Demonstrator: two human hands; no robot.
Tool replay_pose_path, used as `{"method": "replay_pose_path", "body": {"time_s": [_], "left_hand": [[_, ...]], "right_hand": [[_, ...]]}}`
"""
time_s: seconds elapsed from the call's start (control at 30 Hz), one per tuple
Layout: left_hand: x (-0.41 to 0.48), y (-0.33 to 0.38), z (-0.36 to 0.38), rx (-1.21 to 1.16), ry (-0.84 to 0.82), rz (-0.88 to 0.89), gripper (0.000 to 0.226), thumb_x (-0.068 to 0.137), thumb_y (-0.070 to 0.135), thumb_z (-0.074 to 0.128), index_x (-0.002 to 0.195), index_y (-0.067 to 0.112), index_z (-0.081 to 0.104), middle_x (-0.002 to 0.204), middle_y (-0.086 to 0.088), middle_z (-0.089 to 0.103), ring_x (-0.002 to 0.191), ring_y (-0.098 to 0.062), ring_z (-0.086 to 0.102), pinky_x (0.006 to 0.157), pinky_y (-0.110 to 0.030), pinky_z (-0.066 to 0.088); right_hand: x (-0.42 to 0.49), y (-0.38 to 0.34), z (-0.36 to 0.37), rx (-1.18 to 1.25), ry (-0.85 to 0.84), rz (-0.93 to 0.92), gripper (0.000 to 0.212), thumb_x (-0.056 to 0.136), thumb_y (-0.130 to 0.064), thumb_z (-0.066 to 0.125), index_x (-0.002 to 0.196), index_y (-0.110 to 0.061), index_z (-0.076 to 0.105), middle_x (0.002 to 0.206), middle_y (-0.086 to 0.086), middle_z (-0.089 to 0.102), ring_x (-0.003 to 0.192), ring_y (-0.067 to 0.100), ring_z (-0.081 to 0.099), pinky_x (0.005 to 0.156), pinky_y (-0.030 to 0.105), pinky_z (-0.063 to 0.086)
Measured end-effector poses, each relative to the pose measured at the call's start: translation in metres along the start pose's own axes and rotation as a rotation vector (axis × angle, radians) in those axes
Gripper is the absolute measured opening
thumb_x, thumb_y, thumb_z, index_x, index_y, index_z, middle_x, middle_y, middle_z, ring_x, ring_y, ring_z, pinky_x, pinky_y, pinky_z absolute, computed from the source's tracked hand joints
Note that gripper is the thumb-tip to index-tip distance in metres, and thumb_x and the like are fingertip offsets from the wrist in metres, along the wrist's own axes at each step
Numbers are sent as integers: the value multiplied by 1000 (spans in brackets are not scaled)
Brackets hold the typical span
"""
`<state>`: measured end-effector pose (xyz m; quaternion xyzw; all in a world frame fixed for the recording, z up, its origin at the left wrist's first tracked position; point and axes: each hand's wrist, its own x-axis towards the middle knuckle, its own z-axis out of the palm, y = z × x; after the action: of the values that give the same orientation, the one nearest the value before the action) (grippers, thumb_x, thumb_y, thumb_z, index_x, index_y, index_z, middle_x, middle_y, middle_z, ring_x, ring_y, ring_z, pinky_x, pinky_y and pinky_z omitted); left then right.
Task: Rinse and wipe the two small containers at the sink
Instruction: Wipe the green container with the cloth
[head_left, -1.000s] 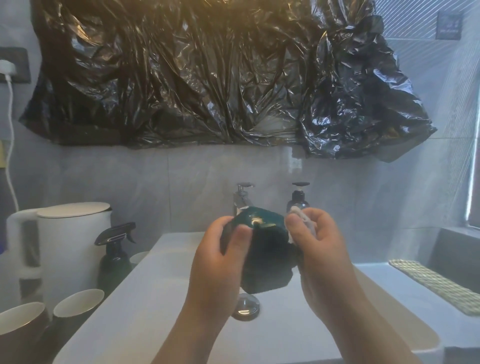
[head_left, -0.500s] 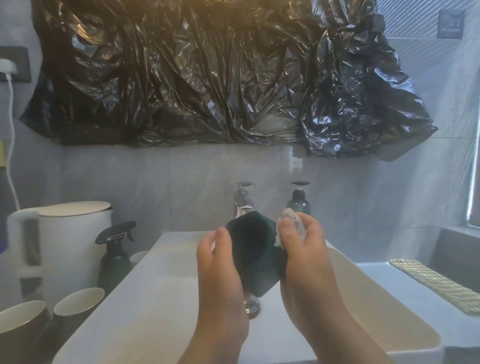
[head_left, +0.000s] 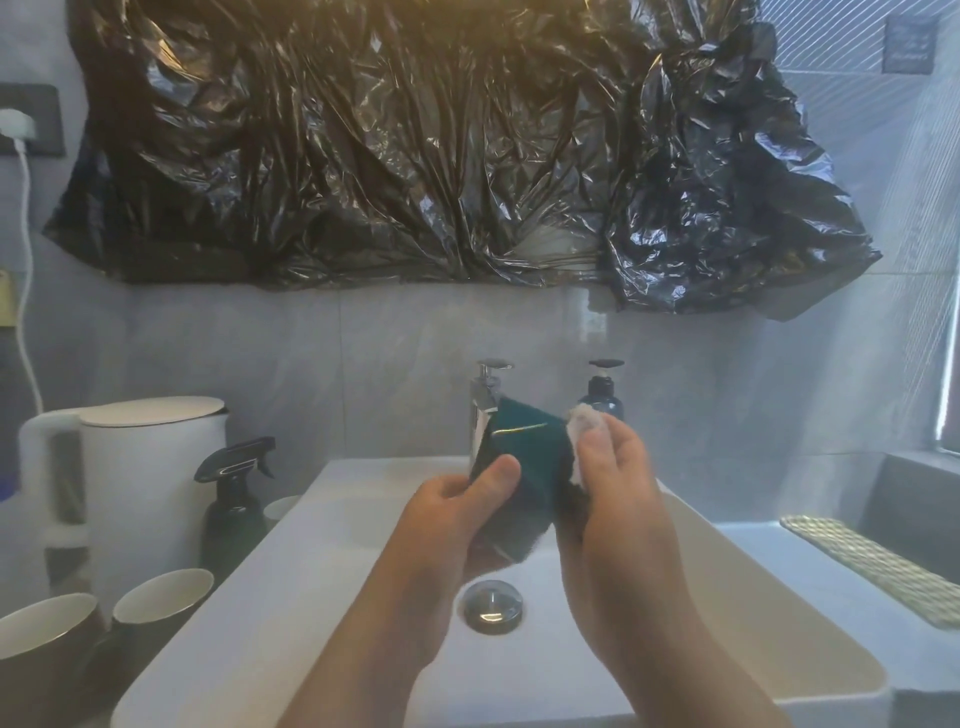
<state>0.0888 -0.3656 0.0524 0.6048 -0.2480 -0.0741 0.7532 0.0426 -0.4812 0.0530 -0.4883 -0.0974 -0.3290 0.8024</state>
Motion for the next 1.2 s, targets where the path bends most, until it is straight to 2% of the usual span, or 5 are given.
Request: {"method": "replay_pose_path", "body": {"time_s": [0.3,0.6,0.77,0.9,1.2], "left_hand": [[0,-3,-4,-684,-106,-121,53,73,53,59,106,16,78,111,-13,73,95,-30,72,79,-41,56],[-6,-2,-1,-607,-331,-206,56,67,51,61,105,11,76,99,-19,71,78,-35,71,60,-44,59],[1,-2,-5,-765,-157,-144,69,70,49,61,124,7,70,116,-18,67,87,-32,69,67,-40,60],[1,1,-6,-678,-202,-98,41,73,48,55,83,17,80,87,-8,73,72,-23,72,66,-33,53],[-7,0,7,-543,-322,-208,52,69,48,56,94,9,80,89,-20,73,66,-34,71,55,-40,59]], "right_hand": [[-8,11,-2,-814,-313,-400,35,92,-37,50,122,-54,57,140,-33,47,139,-13,32,106,5,26],[7,3,-17,-938,-276,-515,40,96,-45,48,133,-36,61,143,-16,54,138,-12,36,105,2,25],[3,16,-14,-849,-228,-445,36,90,-35,56,124,-35,69,135,-23,56,127,-23,39,97,-4,25],[-8,22,-6,-819,-345,-595,38,96,-32,52,132,-26,64,139,-19,55,135,-1,47,106,8,32],[8,0,-16,-794,-126,-431,25,90,-37,57,111,-50,61,114,-25,65,110,-15,56,84,-1,38]]}}
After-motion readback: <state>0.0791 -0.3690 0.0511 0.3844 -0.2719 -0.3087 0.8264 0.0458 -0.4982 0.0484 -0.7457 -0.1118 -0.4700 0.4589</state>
